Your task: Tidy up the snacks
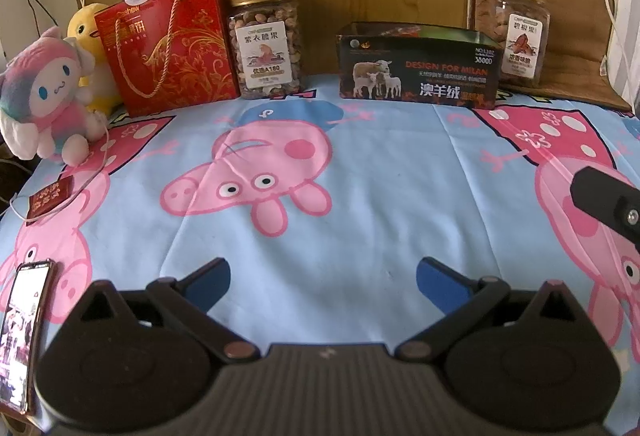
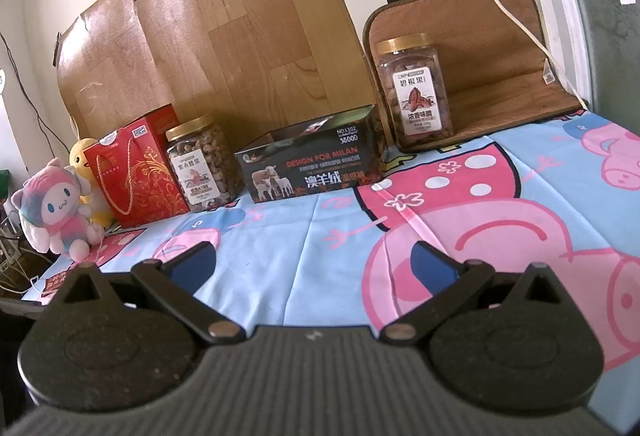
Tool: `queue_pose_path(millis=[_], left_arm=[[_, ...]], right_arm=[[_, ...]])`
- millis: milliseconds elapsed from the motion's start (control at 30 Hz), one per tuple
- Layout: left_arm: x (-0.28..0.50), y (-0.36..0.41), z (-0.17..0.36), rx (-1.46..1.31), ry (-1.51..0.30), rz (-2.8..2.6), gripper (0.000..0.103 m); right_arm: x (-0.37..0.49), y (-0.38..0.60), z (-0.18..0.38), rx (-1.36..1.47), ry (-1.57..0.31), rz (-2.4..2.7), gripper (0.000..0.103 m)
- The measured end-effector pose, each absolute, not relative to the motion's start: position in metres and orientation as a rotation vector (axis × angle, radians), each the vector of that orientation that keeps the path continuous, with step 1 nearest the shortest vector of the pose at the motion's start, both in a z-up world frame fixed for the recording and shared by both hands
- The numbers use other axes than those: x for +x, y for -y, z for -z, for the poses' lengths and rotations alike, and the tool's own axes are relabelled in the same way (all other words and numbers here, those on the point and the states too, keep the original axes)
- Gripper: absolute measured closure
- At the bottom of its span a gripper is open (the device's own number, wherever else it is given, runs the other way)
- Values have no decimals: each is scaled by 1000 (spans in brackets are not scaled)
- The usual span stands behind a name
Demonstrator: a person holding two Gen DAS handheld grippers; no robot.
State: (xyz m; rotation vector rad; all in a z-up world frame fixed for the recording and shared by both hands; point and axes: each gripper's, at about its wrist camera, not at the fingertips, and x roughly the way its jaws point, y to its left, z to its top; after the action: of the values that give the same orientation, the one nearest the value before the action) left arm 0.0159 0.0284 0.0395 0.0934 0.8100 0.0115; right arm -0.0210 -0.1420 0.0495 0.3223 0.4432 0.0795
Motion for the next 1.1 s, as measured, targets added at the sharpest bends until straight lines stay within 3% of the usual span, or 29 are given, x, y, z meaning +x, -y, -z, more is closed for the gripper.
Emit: queue_pose_path(millis=[1100], left_arm=[[12,-17,-41,111,-820,21,0]], right_arm=[[-26,147,-51,336,-439,-68,0]])
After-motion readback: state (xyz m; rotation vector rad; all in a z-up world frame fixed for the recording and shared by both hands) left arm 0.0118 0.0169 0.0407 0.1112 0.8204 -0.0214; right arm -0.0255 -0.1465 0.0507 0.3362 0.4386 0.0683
